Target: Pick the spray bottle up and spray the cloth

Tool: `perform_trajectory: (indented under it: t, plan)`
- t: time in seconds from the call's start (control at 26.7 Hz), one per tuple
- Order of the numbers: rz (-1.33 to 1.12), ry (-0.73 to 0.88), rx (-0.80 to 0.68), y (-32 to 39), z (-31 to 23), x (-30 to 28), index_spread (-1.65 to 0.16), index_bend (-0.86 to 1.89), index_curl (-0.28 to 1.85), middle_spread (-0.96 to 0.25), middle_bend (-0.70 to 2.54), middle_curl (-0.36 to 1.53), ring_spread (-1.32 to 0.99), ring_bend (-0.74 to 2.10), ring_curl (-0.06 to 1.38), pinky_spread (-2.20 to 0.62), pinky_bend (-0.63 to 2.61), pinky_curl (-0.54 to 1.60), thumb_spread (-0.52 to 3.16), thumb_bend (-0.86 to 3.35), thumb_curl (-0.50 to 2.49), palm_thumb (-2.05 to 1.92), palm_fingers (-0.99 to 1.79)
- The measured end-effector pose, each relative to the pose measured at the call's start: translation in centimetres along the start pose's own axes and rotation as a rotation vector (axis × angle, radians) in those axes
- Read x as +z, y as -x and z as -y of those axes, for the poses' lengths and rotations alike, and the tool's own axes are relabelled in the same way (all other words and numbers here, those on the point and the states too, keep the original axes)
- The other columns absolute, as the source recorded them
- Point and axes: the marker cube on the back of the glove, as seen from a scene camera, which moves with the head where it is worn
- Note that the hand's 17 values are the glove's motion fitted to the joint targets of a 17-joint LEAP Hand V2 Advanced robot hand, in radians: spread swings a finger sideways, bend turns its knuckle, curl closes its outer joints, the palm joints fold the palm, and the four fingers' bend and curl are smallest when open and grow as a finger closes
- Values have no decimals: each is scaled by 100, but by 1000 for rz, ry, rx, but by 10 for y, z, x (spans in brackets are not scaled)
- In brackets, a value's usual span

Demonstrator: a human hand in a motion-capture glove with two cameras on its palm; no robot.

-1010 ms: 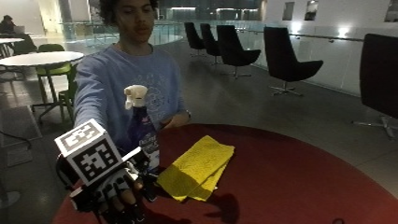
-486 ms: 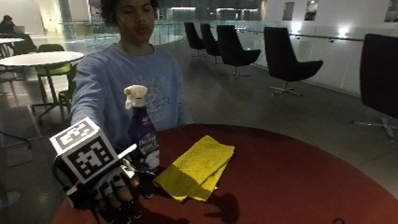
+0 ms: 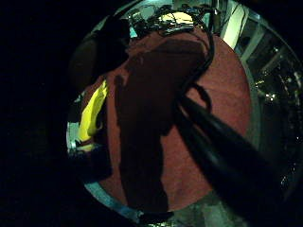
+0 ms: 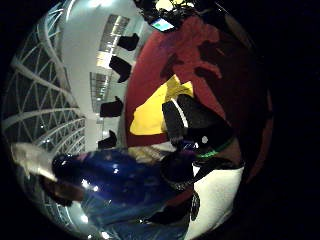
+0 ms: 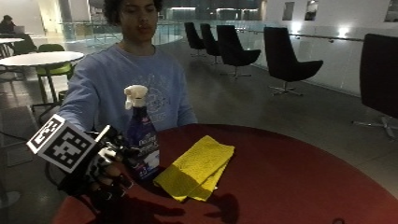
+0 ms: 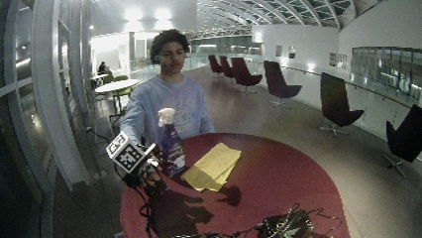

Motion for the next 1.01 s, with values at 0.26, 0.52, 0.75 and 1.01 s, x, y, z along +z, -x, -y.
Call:
perform_trajectory:
  t: [0.26, 0.52, 0.75, 1.01]
  plan:
    - [349, -98, -8, 17, -43, 3, -39, 13, 23, -3, 26, 33, 1, 39, 28, 21, 34, 30, 125, 15, 25, 61, 58]
    - [543, -237, -137, 37, -70, 25, -38, 13, 24, -2, 23, 34, 2, 39, 29, 21, 35, 32, 127, 9, 25, 55, 59]
    - [518, -329, -143, 64, -85, 44, -38, 11, 24, 0, 21, 34, 3, 35, 29, 22, 39, 34, 122, -1, 23, 46, 49]
    - [389, -486, -140, 88, -85, 66, -39, 8, 22, 3, 19, 35, 5, 30, 28, 23, 45, 36, 110, -4, 23, 39, 32]
